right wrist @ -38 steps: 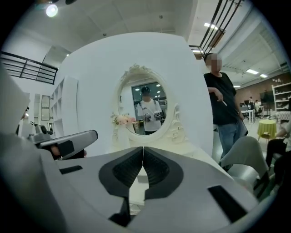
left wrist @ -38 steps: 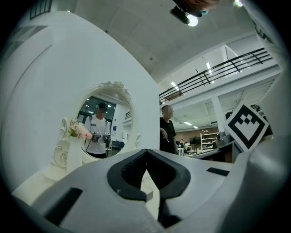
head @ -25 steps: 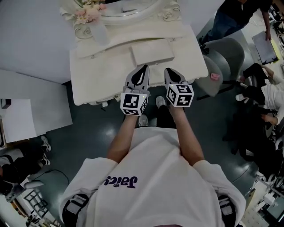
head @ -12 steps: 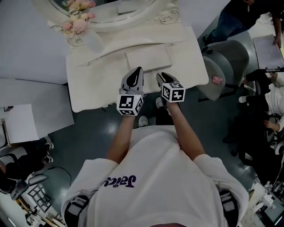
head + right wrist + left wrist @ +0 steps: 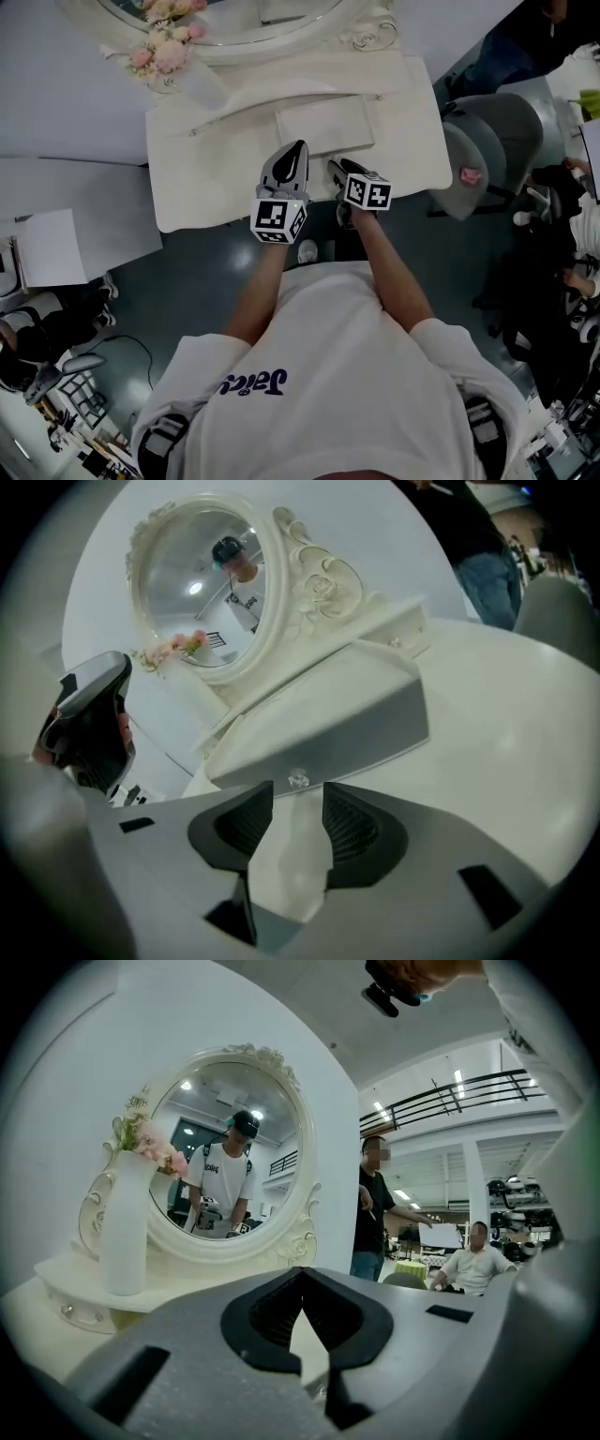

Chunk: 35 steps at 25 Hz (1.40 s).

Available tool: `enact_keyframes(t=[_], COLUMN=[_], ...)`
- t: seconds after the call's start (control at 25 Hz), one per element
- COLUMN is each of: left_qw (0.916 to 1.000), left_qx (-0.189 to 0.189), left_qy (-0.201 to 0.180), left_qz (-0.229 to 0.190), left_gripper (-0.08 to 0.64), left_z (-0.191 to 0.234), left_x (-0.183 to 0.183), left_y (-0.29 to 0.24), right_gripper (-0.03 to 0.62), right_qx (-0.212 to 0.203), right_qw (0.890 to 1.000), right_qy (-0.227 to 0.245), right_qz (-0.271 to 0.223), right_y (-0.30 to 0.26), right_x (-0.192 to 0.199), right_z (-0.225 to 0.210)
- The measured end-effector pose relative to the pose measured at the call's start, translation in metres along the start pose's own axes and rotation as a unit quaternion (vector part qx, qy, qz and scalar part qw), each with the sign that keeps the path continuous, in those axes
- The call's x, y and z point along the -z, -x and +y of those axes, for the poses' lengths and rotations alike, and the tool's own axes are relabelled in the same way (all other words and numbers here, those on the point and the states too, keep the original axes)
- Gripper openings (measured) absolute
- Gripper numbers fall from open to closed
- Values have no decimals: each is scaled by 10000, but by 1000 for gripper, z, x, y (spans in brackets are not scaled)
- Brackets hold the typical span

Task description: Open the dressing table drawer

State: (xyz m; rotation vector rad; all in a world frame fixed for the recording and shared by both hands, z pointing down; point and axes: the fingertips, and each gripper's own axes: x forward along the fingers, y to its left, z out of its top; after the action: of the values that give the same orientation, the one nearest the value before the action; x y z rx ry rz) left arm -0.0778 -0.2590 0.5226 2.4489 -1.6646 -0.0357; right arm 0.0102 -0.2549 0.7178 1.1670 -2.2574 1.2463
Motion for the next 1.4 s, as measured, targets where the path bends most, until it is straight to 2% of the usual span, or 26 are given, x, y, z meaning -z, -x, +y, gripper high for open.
enact_keyframes(t=[0.16, 0.24, 0.4, 0.68, 1.4], left_qw=[10000, 10000, 9999, 9998, 9999], left_qx=[-23, -43, -103, -199, -106], left_qy=[-22, -30, -34, -33, 32], left_qz=[21, 26, 18, 4, -27], left_gripper=[15, 15, 15, 15, 15], left_z=[4, 6, 9, 16, 9], left_x=[0, 0, -2, -5, -6], left_y=[-4, -6, -6, -6, 8], right_gripper=[156, 155, 148, 74, 72], right_qx=[-224, -281, -336, -347, -120], right_qw=[9985, 9977, 9972, 9965, 9968], right_qy=[-505, -611, -659, -766, -786], right_qz=[-6, -51, -40, 28, 42], right_y=[-12, -16, -19, -22, -10], right_x=[4, 1, -3, -2, 7], right_z=[-3, -4, -3, -1, -1])
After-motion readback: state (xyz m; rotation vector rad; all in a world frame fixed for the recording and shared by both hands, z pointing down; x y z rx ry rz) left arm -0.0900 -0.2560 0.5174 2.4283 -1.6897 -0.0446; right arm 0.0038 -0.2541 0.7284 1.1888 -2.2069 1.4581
